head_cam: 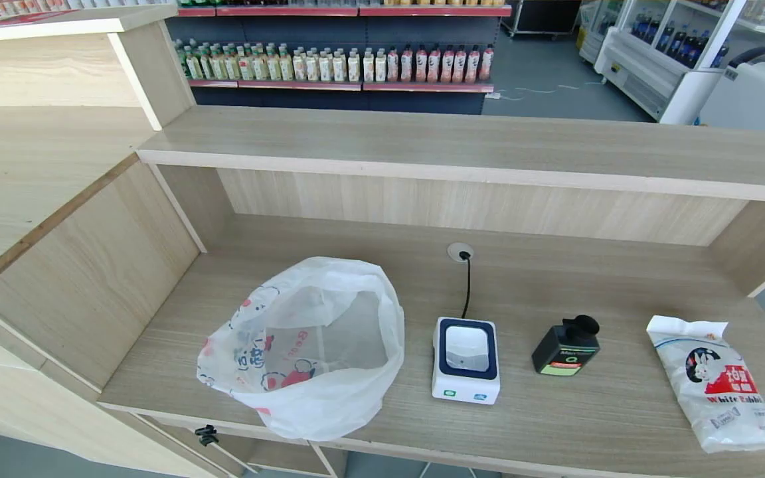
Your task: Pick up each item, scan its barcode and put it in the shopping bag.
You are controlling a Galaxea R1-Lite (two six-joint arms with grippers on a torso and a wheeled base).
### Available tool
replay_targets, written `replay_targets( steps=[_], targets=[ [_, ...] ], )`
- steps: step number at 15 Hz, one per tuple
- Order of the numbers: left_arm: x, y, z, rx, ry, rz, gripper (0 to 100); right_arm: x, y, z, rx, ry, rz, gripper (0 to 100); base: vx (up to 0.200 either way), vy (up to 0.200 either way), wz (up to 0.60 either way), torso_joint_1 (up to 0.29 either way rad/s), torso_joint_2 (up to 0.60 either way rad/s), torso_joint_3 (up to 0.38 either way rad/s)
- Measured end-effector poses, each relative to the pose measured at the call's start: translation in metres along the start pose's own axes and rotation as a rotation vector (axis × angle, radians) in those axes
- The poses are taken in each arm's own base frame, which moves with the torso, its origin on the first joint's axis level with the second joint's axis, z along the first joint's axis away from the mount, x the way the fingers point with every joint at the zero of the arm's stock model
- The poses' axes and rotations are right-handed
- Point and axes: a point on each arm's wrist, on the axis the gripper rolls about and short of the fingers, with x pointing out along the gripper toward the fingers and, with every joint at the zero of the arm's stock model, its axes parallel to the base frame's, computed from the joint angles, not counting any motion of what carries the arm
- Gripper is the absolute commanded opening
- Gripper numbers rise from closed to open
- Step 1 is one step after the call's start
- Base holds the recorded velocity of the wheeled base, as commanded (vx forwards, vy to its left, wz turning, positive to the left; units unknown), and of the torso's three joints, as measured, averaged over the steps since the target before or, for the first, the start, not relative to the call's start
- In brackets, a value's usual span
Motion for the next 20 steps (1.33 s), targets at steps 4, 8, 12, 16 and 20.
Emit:
replay_targets(
  steps=[4, 8, 12, 16, 20],
  targets=[
    [0.000, 0.000, 0.000, -0.001, 0.000, 0.001, 100, 0.049, -0.001, 0.019, -0.074, 0.043, 0.105, 100, 0.000, 0.000, 0.00, 0.000, 0.00, 0.000],
    [0.000, 0.000, 0.000, -0.001, 0.000, 0.000, 100, 0.080, 0.000, 0.007, -0.005, 0.206, 0.142, 100, 0.000, 0.000, 0.00, 0.000, 0.00, 0.000],
    [0.000, 0.000, 0.000, -0.001, 0.000, 0.000, 100, 0.124, -0.009, 0.000, 0.023, 0.277, 0.147, 100, 0.000, 0.000, 0.00, 0.000, 0.00, 0.000],
    [0.000, 0.000, 0.000, -0.001, 0.000, 0.001, 100, 0.151, -0.023, -0.020, -0.013, 0.311, 0.193, 100, 0.000, 0.000, 0.00, 0.000, 0.00, 0.000],
    [0.000, 0.000, 0.000, -0.001, 0.000, 0.000, 100, 0.160, -0.024, -0.035, -0.033, 0.323, 0.222, 100, 0.000, 0.000, 0.00, 0.000, 0.00, 0.000]
  ],
)
